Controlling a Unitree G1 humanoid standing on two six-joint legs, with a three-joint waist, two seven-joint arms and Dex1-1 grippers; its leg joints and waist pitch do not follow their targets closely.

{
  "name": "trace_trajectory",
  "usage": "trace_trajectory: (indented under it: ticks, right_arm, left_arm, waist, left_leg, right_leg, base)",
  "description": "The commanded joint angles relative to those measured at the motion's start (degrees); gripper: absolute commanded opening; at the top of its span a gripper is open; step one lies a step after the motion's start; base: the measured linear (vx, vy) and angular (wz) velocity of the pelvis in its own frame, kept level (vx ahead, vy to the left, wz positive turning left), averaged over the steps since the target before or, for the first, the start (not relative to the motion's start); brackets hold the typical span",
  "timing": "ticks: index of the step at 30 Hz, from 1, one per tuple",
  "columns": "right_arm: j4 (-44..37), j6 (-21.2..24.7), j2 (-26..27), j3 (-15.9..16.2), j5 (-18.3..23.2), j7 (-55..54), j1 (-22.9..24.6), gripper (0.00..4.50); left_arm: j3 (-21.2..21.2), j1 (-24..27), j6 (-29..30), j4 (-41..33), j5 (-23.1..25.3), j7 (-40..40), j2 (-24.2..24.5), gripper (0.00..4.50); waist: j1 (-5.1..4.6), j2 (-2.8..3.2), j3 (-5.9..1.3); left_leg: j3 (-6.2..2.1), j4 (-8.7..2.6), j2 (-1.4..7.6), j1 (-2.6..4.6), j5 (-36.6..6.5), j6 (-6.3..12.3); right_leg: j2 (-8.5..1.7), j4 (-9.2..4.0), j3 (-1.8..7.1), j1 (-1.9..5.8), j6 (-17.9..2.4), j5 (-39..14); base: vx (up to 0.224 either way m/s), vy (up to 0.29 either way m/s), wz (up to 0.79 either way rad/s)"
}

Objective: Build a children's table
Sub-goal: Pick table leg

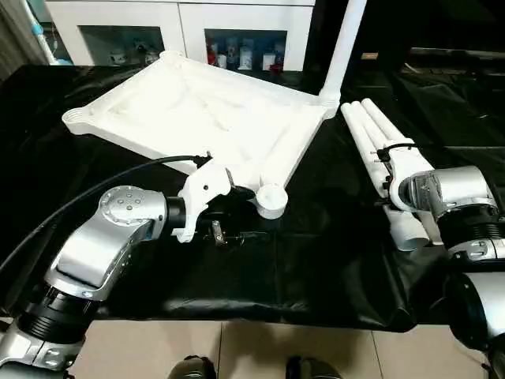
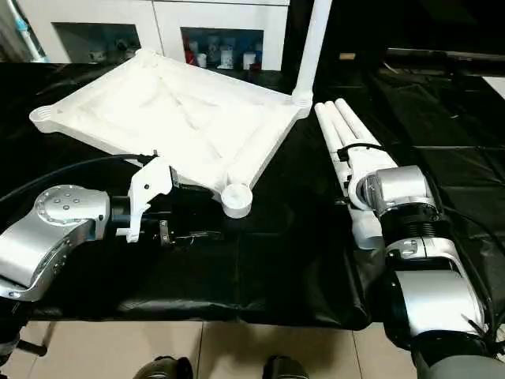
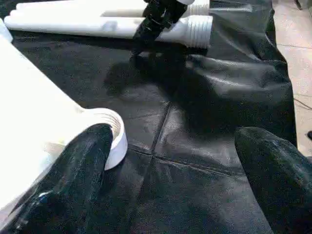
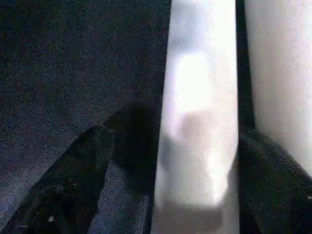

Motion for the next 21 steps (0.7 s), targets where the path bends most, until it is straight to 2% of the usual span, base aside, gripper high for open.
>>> trace_trajectory:
  ticks: [1,13,16,18,21]
  right_arm:
    - [0.87,-0.21,0.16,0.34,-0.36,0.04,-1.4,3.57]
    - [2.06,-0.08,0.21,-0.19,0.04,-0.39,-1.01,2.68]
    - [1.98,0.12,0.53,-2.13,0.94,-2.11,-0.61,2.49]
    - [1.74,0.05,0.65,-2.96,1.3,-2.82,-0.38,2.15]
    - [-0.16,0.12,1.22,-5.13,2.38,-4.5,0.79,1.92]
  left_arm:
    - [-0.56,0.28,0.28,-1.17,-0.31,-0.24,0.6,4.5]
    - [-0.24,0.15,1.67,-2.23,-1.16,-0.8,1.21,4.5]
    - [0.18,0.12,1.76,-2.4,-1.65,-0.55,0.81,4.5]
    - [0.24,0.16,1.78,-2.49,-1.74,-0.47,0.74,4.5]
    - [0.17,0.36,1.79,-2.63,-1.89,-0.32,0.56,4.5]
  waist:
    - [0.22,-0.43,-4.83]
    - [0.27,-0.47,-4.84]
    - [0.27,-0.47,-4.86]
    - [0.25,-0.45,-4.87]
    - [0.27,-0.31,-4.98]
  left_leg:
    - [-0.89,-3.88,1.79,1.52,-13.75,-0.47]
    - [-0.84,-3.89,1.78,1.51,-13.98,-0.65]
    - [-0.84,-3.87,1.78,1.63,-14.35,-0.81]
    - [-0.85,-3.89,1.77,1.61,-14.27,-0.88]
    - [-0.82,-3.88,1.73,1.57,-13.81,-0.91]
  right_leg:
    - [-2.29,-3.78,1.37,3.04,-12.14,-16.73]
    - [-2.26,-3.8,1.38,3.02,-12.07,-16.97]
    - [-2.29,-3.9,1.41,2.92,-11.78,-17.76]
    - [-2.27,-3.88,1.41,2.93,-11.69,-17.65]
    - [-2.18,-3.78,1.38,2.99,-11.72,-16.41]
  base:
    - [0.0,0.0,0.0]
    - [0.0,0.0,0.0]
    - [0.0,0.0,0.0]
    - [0.0,0.0,0.0]
    - [0.0,0.0,0.0]
